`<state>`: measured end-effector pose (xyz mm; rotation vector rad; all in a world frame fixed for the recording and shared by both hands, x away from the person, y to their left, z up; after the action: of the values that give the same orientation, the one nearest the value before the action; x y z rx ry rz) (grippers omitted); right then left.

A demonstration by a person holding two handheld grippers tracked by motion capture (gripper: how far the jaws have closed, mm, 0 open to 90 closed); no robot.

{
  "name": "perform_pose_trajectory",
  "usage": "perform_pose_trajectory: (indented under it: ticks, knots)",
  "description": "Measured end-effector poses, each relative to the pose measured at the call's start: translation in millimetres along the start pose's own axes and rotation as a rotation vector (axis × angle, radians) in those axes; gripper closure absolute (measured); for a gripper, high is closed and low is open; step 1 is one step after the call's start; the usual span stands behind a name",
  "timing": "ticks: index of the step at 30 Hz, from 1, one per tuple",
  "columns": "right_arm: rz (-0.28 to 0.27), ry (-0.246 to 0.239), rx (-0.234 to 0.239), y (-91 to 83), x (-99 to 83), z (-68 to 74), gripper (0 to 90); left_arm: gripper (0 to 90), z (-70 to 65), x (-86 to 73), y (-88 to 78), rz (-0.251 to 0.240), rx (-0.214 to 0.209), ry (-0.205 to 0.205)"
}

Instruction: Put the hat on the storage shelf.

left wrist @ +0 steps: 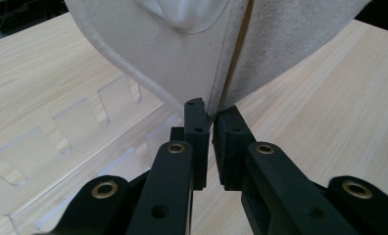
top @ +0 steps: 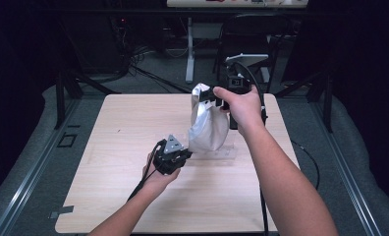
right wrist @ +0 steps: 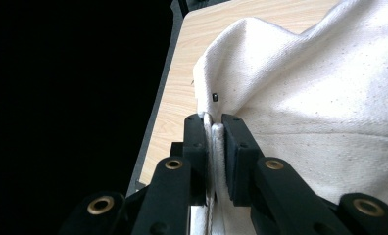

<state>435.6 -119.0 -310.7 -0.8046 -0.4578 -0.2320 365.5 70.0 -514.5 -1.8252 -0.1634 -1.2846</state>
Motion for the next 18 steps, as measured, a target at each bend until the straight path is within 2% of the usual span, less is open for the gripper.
perform_pose_trajectory:
  ticks: [4,9,14,18]
  knots:
    - [0.001,0.001,0.001,3.4,-0.8,-1.2,81.7,85.2,4.9,-1.2,-0.6,0.008,-0.008,-0.011]
    - [0.005,-0.001,0.009,7.6,-1.4,0.1,81.7,85.5,5.0,-4.0,-1.3,0.014,-0.01,-0.029]
    - [0.018,-0.007,0.007,11.7,-2.5,0.5,81.7,85.5,5.7,-9.0,0.5,0.015,-0.008,-0.078]
    - [0.021,-0.008,0.005,14.8,-3.8,-1.4,81.7,85.4,8.2,-13.7,0.3,-0.006,-0.012,-0.117]
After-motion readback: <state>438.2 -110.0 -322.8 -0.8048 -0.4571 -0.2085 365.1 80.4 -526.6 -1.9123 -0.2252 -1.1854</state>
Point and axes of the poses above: each handheld gripper's, and its own axes: y roughly forward along the jaws, x roughly out of its top, z roughly to its left, the point moved 2 cm from there along y, roughly forward along the jaws, and after that the axes turned 6 degrees about -y, right-handed, at the moved point
